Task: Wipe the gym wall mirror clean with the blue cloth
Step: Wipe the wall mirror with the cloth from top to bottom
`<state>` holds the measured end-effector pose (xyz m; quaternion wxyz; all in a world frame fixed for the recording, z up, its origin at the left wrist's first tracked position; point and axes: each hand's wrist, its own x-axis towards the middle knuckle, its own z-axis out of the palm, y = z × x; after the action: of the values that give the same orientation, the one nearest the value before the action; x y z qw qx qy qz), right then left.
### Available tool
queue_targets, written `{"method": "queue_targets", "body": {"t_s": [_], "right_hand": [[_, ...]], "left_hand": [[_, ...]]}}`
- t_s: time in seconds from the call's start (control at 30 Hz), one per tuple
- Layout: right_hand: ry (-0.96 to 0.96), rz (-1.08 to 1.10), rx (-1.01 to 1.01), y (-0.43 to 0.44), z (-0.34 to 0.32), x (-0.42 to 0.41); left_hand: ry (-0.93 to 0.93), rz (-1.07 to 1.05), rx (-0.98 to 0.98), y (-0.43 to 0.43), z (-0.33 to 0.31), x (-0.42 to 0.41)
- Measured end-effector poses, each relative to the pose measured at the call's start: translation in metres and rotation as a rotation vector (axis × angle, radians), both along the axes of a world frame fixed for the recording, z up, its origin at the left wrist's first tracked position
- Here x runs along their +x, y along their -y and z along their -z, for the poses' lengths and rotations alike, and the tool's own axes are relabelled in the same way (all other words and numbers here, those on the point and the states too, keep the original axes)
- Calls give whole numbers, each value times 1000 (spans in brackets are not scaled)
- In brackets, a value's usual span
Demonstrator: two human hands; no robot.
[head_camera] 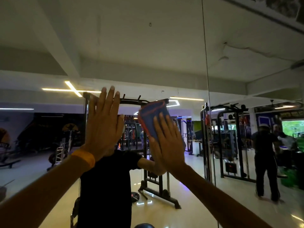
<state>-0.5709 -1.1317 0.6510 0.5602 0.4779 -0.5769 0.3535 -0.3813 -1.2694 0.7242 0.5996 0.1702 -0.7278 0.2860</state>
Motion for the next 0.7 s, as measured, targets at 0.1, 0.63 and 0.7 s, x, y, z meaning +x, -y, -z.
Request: {"method": "queue_targets", "body": {"t_s": [0.1,0.63,0.7], "right_hand": [[-124,86,94,-32,6,-56],[65,-71,-130,-23,-5,-65],[168,-139,-195,-18,-16,-65]], "left_hand": [[60,1,-22,8,43,8],[80,-84,-23,11,54,7],[73,-80,-33,13,54,7]]}}
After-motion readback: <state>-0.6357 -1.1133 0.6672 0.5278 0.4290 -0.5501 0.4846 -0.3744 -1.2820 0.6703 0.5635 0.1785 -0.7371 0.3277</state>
